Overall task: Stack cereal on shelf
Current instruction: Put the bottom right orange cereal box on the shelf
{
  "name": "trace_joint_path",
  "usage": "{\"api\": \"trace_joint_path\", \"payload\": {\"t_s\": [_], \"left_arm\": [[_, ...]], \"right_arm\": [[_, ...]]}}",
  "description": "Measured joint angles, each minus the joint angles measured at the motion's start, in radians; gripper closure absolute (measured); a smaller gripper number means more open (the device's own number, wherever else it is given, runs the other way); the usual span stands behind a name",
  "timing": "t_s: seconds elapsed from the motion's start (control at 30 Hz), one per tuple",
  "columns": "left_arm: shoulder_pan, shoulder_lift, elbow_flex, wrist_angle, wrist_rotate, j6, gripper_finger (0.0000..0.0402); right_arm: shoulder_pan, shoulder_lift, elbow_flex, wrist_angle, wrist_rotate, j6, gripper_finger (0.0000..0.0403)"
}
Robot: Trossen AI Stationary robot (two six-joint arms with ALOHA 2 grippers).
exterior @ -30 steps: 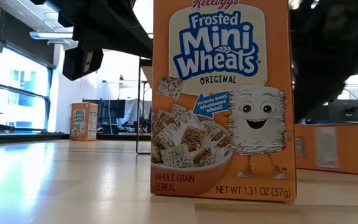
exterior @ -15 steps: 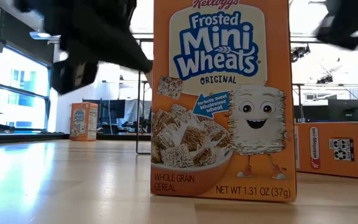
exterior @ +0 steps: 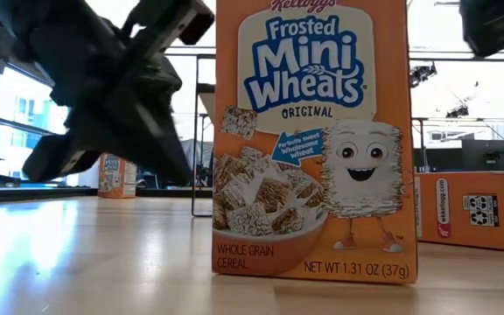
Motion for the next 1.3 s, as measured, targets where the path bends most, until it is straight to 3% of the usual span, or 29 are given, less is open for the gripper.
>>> {"api": "trace_joint_path", "payload": {"t_s": [0.27,0.57,0.77,0.9,1.13,1.3], "left_arm": [[0.062,-0.002,0.002,0.085,-0.001,0.075,0.0402],[0.076,-0.002,0.002,0.107,0.002,0.137,0.0401],[0.076,-0.002,0.002,0.110,0.016,0.150,0.0401],[0.076,-0.002,0.002,0.110,0.019,0.157,0.0402],[0.075,-0.002,0.002,0.110,0.024,0.163,0.0402],[0.076,-0.002,0.002,0.111,0.024,0.170,0.0402]], "right_arm": [[-0.097,0.079,0.000,0.059,0.006,-0.137,0.0403],[-0.210,0.097,0.000,0.264,0.032,-0.503,0.0403],[-0.263,0.100,0.000,0.319,0.015,-0.614,0.0403],[-0.268,0.100,0.000,0.320,0.034,-0.613,0.0403],[-0.231,0.100,0.000,0.165,0.146,-0.405,0.0403],[-0.242,0.110,-0.027,0.248,0.093,-0.443,0.0403]]}}
